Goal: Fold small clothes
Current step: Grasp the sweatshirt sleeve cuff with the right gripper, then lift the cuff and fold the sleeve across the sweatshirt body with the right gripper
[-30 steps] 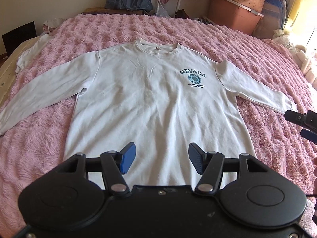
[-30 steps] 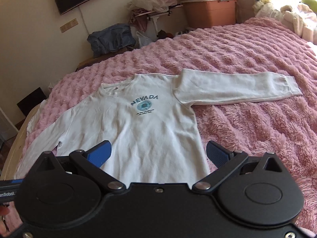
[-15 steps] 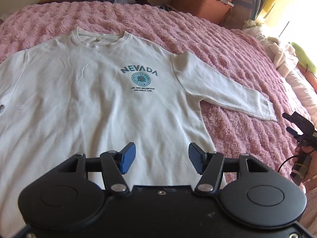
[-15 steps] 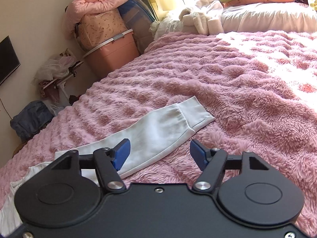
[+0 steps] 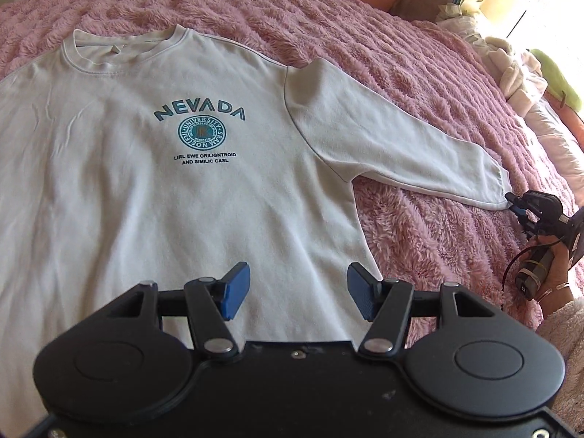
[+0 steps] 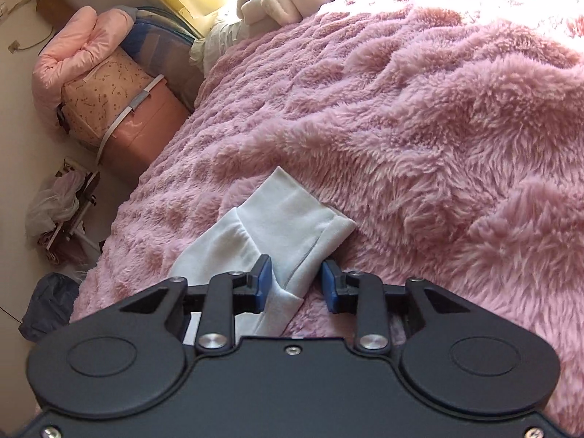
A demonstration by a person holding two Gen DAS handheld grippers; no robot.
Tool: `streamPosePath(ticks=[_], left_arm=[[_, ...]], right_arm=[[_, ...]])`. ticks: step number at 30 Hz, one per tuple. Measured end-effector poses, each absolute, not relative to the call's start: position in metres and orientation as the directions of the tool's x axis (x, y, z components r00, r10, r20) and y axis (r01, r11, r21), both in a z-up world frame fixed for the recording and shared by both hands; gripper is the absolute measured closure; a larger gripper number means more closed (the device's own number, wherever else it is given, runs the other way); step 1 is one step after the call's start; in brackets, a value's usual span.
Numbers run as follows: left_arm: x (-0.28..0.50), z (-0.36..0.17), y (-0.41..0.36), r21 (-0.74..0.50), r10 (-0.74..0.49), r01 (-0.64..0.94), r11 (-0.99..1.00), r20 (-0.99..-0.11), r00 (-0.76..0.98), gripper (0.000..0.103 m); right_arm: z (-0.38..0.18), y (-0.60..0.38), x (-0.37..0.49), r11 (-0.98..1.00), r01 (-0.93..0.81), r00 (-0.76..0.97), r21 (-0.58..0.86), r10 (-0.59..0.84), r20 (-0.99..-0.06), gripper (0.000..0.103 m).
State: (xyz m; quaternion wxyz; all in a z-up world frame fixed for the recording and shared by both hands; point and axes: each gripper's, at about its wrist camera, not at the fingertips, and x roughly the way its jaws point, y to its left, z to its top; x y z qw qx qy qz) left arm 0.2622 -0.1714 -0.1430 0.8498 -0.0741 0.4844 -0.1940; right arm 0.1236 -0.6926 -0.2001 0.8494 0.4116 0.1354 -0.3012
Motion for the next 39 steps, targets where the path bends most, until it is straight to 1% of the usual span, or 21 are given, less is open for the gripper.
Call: streamPosePath(ticks=[1,2,7,12,17,21,27,34,37,39], left_arm=[[0.261,-0.144,-0.171,-0.314,-0.403,0.260,0.913,-0.795,0.454,0.041],[0.262,-0.144,-0.170,-0.314,-0.403,0.261,0.913,-0.795,0.454,0.041],[0.243,-0.129,-0.133,-0.325,-0.391,0.218,0.920,-0.779,0.490,0.041],[0.227,-0.119,-0.078,-0.312,-0.337,0.141,0.939,-0.769,0.542,0.041],[0.208,-0.123,-0.012,-0.322,-0.284,0.035,0.946,-0.773,0.567,0.041],[0.192,-0.124,0.038,-0.354,-0.263,-0.046,0.934,-0.769,0.583,0.041],[0.178,-0.119,0.088,-0.404,-0.257,-0.110,0.908,-0.744,0.617,0.041],[0.165,-0.115,0.124,-0.467,-0.260,-0.159,0.870,-0.708,0.657,0.041],[0.161,-0.116,0.136,-0.479,-0.254,-0.177,0.860,-0.701,0.667,0.041],[0.157,-0.117,0.147,-0.488,-0.248,-0.190,0.852,-0.696,0.674,0.041]], right_arm=[[-0.198,-0.692,0.124,0.485,0.619,0.785,0.618,-0.406,-0.468,0.094],[-0.196,-0.691,0.123,0.488,0.608,0.793,0.626,-0.409,-0.451,0.095],[-0.164,-0.671,0.116,0.544,0.548,0.834,0.635,-0.408,-0.370,0.095],[-0.108,-0.625,0.128,0.631,0.425,0.904,0.649,-0.329,-0.273,0.095],[-0.049,-0.544,0.157,0.721,0.236,0.972,0.651,-0.173,-0.161,0.095],[-0.024,-0.471,0.183,0.752,0.086,0.994,0.654,-0.019,-0.109,0.095],[-0.020,-0.356,0.221,0.742,-0.094,0.975,0.664,0.202,-0.089,0.095],[-0.051,-0.246,0.257,0.682,-0.209,0.913,0.701,0.393,-0.109,0.095],[-0.067,-0.199,0.268,0.685,-0.250,0.881,0.685,0.454,-0.132,0.095],[-0.081,-0.170,0.275,0.693,-0.256,0.858,0.674,0.484,-0.172,0.095]])
